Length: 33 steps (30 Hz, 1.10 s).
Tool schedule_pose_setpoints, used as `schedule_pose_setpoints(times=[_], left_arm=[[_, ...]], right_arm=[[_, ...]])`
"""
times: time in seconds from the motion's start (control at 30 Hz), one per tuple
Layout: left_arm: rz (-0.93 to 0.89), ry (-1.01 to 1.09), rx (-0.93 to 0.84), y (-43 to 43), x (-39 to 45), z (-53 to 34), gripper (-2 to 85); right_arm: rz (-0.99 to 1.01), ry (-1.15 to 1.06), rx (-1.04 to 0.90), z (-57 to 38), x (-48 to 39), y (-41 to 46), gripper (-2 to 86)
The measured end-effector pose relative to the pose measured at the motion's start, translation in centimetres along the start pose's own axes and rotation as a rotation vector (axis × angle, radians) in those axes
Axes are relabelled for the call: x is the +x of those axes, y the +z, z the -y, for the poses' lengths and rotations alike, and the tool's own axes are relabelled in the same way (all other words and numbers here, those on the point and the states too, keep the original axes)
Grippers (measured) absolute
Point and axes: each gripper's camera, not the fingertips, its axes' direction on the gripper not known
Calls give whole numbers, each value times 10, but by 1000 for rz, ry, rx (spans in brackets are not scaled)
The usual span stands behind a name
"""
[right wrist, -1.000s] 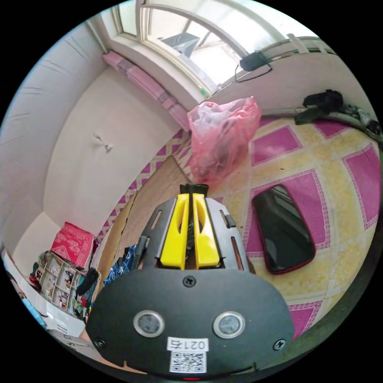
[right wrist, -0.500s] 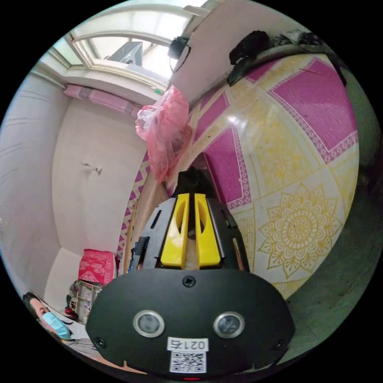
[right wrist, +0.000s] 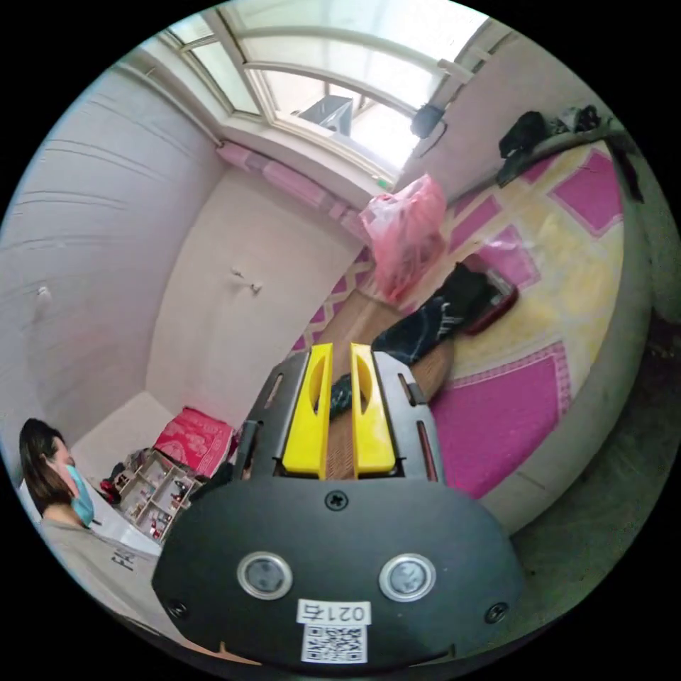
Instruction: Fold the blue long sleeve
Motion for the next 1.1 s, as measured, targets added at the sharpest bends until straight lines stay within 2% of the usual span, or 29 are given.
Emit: schedule_pose_setpoints(times=[0.2, 0.3, 0.4, 0.5, 0.53, 0.57, 0.6, 0.63, 0.67, 0.73, 0.77, 0.83, 0.97, 1.1], left_arm=[[127, -11, -71, 1, -2, 41, 96], [130, -71, -122, 10, -18, 58, 36], [-1, -33, -92, 8, -1, 63, -2], [-211, 293, -101, 6, 78, 68, -7], [-182, 472, -107, 3, 106, 65, -8], [2, 516, -116, 7, 107, 65, -8], [105, 472, -134, 12, 93, 69, -8], [218, 257, -221, 25, 40, 84, -8], [172, 7, -303, 32, -25, 88, -8], [2, -108, -241, 23, -70, 81, -8], [-12, -42, -232, 22, -63, 82, -8], [88, 4, -245, 27, -56, 80, -8], [20, -53, -239, 37, -85, 77, -8], [41, -19, -245, 48, -89, 70, -8]], right_arm=[[256, 48, -178, -90, -100, 58, 9], [332, 57, -241, -121, -162, 85, 2], [413, 36, -296, -136, -237, 110, -3], [447, -102, -409, -139, -337, 144, -4], [414, -221, -476, -141, -387, 159, -2], [357, -368, -541, -147, -440, 176, 1], [316, -448, -569, -152, -466, 185, 3], [199, -600, -618, -166, -514, 204, 11], [100, -721, -654, -181, -553, 224, 23], [-9, -844, -717, -202, -601, 255, 59], [-60, -898, -740, -212, -628, 271, 64], [-108, -960, -759, -223, -664, 290, 62], [-214, -1089, -806, -237, -733, 324, 3], [-354, -1201, -813, -254, -768, 346, -8]])
